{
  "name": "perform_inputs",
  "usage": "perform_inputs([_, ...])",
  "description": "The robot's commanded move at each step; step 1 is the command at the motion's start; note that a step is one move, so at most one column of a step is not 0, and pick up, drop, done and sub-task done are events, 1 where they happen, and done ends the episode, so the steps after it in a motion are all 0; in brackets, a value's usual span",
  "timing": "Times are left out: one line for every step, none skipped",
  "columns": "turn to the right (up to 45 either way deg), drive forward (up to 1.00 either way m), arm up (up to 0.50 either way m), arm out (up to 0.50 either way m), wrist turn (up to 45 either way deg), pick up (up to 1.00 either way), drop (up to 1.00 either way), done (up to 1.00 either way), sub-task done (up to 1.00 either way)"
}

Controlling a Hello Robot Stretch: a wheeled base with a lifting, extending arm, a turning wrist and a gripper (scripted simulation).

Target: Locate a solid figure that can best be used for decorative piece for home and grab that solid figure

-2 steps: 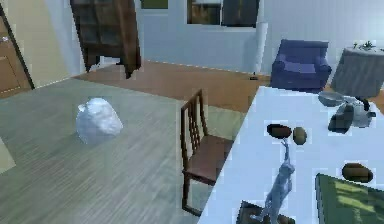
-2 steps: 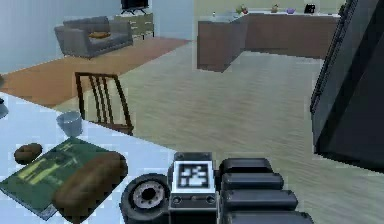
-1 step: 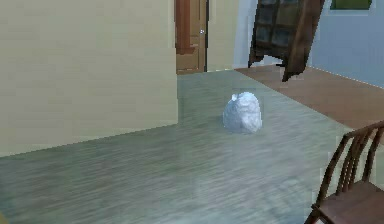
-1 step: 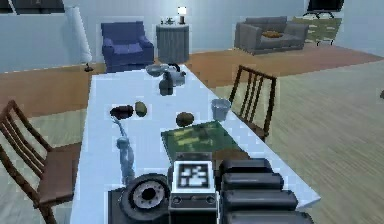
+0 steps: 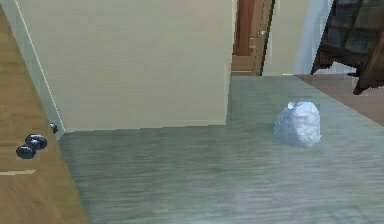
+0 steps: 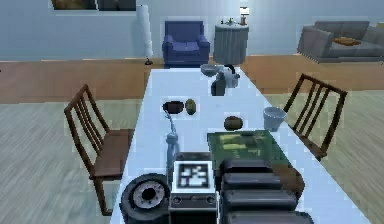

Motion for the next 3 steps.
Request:
perform_inputs([0.0,0.00,0.00,0.08,0.0,0.00,0.00,0.00,0.00])
perform_inputs([0.0,0.00,0.00,0.00,45.0,0.00,0.00,0.00,0.00])
perform_inputs([0.0,0.00,0.00,0.00,45.0,0.00,0.00,0.00,0.00])
